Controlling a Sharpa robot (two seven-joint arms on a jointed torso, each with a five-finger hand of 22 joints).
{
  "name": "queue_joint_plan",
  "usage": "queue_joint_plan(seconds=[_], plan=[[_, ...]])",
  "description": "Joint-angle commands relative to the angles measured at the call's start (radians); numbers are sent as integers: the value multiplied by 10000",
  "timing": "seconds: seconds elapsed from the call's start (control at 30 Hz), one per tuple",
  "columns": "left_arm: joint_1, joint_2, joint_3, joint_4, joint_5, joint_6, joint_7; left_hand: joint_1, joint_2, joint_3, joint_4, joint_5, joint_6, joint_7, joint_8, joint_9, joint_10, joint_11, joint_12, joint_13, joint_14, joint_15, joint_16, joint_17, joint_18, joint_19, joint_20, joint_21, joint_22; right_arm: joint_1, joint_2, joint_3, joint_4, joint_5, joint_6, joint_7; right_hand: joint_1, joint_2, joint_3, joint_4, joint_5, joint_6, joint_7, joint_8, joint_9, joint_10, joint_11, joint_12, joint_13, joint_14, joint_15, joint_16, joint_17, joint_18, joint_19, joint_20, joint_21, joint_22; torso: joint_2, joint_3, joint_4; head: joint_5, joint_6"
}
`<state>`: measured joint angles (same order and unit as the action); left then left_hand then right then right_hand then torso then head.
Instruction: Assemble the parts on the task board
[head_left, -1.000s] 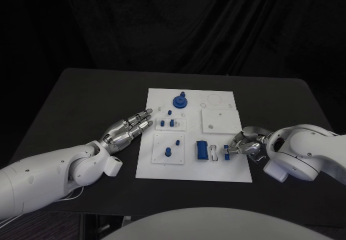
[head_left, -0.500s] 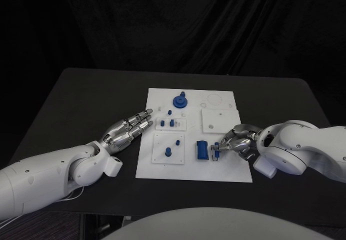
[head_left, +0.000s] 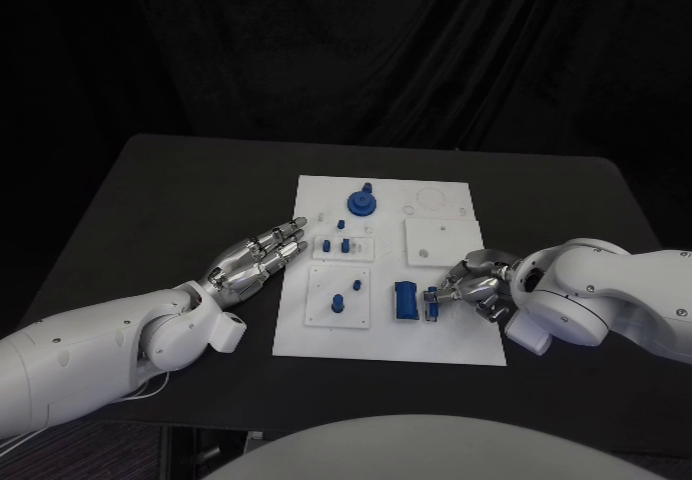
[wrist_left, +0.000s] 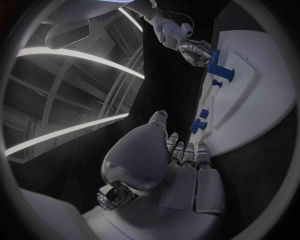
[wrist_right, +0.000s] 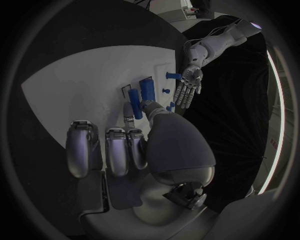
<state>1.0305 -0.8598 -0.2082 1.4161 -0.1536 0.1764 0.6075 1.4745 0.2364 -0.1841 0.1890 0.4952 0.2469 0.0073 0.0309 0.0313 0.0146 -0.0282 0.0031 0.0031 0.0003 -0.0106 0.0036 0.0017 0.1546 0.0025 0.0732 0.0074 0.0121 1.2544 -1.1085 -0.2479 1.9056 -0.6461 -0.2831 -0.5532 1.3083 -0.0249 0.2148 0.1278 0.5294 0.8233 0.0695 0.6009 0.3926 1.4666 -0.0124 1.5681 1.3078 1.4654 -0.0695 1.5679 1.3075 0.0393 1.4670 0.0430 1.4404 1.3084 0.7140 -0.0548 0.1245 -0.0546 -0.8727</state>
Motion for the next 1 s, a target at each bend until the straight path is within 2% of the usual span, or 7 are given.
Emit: queue_joint_plan(seconds=[0.03,0.33,0.6,0.7,0.87,1.0], plan=[[-52,20,-29,-3,5,61,-152,-1,60,42,-9,52,-36,54,21,7,-6,96,11,11,-3,53,-36,-17,-17,12,50,-35,-4,-23,-41,-1,26,-172,241,-354,-96,2,303,-247,-45,61,-3,-13,-8,1042,92,27,2630,1054,39,29,2633,-34,411,18,-39,2150,-5,-1,-10,2,1],[-57,48,-29,-30,5,92,-167,-1,60,42,-9,52,-36,54,21,7,-6,96,11,11,-3,53,-36,-17,-17,12,50,-35,-4,-25,-156,-1,141,-272,346,-475,-129,-8,316,-239,-64,87,-12,-1,-3,1042,86,27,2630,1054,37,29,2633,-37,417,17,-26,2155,-15,7,-32,28,1],[-65,50,-29,-43,5,101,-171,0,64,60,-30,53,-51,58,17,5,-9,99,10,10,-3,53,-36,-17,-12,13,49,-34,-1,-71,-82,-1,44,-285,361,-487,-230,-49,333,-205,-117,96,-19,-4,-5,1042,76,27,2630,1054,28,29,2633,-30,407,12,-48,2146,-23,13,-38,78,1],[-67,33,-29,-41,5,100,-177,0,64,60,-30,53,-51,58,17,5,-9,99,10,10,-3,53,-36,-17,-12,13,49,-34,-1,-93,-49,-2,4,-287,274,-418,-402,-85,375,-130,-449,87,-27,-30,-19,1042,69,27,2630,1054,21,29,2633,-26,398,5,-65,2140,-22,8,-40,96,1],[-68,13,-29,-42,5,96,-185,-4,66,66,-35,52,-44,60,19,6,-6,98,11,11,-3,60,-36,-17,-12,14,53,-34,0,-106,-6,-2,-55,-287,128,-311,-489,-105,396,-88,-613,88,-26,-42,-26,1042,68,27,2630,1053,20,27,2628,-21,389,2,-84,2133,-31,3,-32,75,1],[-70,10,-29,-46,5,100,-191,-4,66,66,-35,52,-44,60,19,6,-6,98,11,11,-3,60,-36,-17,-12,14,53,-34,0,-111,29,-2,-95,-288,82,-267,-635,-135,418,0,-991,77,-21,-75,-44,1042,72,27,2630,1047,22,19,2600,-17,379,2,-103,2126,-32,4,-7,52,1]])
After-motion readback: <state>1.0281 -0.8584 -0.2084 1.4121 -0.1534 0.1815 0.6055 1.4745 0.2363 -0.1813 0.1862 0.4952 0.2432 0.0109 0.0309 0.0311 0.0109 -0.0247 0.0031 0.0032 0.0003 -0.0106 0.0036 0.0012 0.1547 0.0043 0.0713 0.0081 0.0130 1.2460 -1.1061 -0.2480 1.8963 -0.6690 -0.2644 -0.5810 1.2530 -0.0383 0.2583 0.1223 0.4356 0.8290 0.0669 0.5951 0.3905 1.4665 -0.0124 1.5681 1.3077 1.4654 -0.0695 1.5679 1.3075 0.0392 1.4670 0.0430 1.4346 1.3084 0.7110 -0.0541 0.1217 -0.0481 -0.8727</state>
